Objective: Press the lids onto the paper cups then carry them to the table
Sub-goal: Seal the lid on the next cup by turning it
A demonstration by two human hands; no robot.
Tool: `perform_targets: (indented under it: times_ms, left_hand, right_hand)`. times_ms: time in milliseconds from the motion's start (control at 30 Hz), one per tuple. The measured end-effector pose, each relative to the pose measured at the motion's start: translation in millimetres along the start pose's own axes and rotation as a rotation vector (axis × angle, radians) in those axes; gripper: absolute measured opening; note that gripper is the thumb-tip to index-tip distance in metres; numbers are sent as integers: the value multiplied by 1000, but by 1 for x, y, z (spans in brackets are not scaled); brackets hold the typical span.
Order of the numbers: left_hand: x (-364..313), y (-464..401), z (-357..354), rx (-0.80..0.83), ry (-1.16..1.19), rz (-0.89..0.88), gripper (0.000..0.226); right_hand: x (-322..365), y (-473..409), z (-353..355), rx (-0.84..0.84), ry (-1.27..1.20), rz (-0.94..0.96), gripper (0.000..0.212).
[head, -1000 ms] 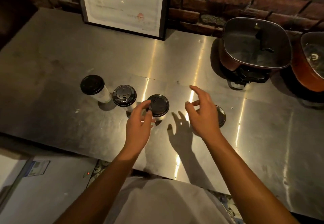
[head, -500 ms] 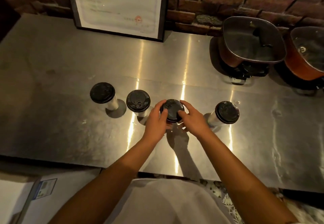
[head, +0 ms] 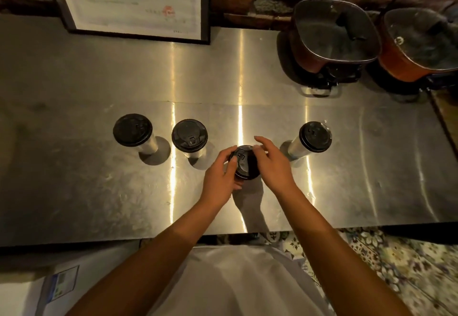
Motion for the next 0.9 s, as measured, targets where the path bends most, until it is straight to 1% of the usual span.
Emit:
perform_targets:
  times_ms: [67,100,200,233,367,400,433,467,567,600,667,700,800,833,900]
  left_hand:
    - [0,-1,-1,-7,-7,3,33]
    - [0,-1,-1,-8,-4,3,33]
    - [-1,-1,2,0,16,7,33]
    - [0,-1,3,3,19,12,32]
    - [2,0,3,34,0,32,34]
    - [2,0,2,37,-2,30,35]
    - [3,0,1,36,-1,25,35]
    - [3,0,2,32,3,15,35]
    - [4,-4,1,38,14,14,36]
    - [5,-6,1,47,16,19,35]
    - [4,-6,3,57,21,11,34]
    - [4,-6,3,73,14,2,34]
    - [4,-4,5,67,33,8,33]
    - [5,-6,4,46,52,38,29]
    - [6,-8,5,-20,111,158,28]
  right_hand:
    - [10,-7,-15,24,20,-40,37]
    - [13,-9,-22,8,62,-46,36]
    - [13,-12,-34,-122,210,-21,40]
    - [13,-14,-33,-118,264,-8,42]
    - [26,-35,-16,112,449,-36,44]
    - [28,-38,-14,138,469,-40,44]
    - [26,-38,-17,124,485,-32,45]
    - [22,-35,-23,63,505,-7,46]
    - [11,-23,-40,-193,513,70,43]
    - [9,-23,-42,-226,509,77,42]
    - [8,-26,-41,-233,516,93,42]
    - [9,-27,-38,-218,510,95,43]
    - [10,-27,-35,-93,539,70,48]
    - [10,-27,-34,-44,543,35,52]
    - [11,-22,-29,20,494,-32,60]
Point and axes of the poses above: each hand's wrist, its own y-axis away from the middle knuckle, its own z-axis out of the back of the hand, x = y × z, the point moved 1 cm from there along -y, towards the middle knuckle, and after that the axes turned 6 degrees about -z, right-handed, at the moved point
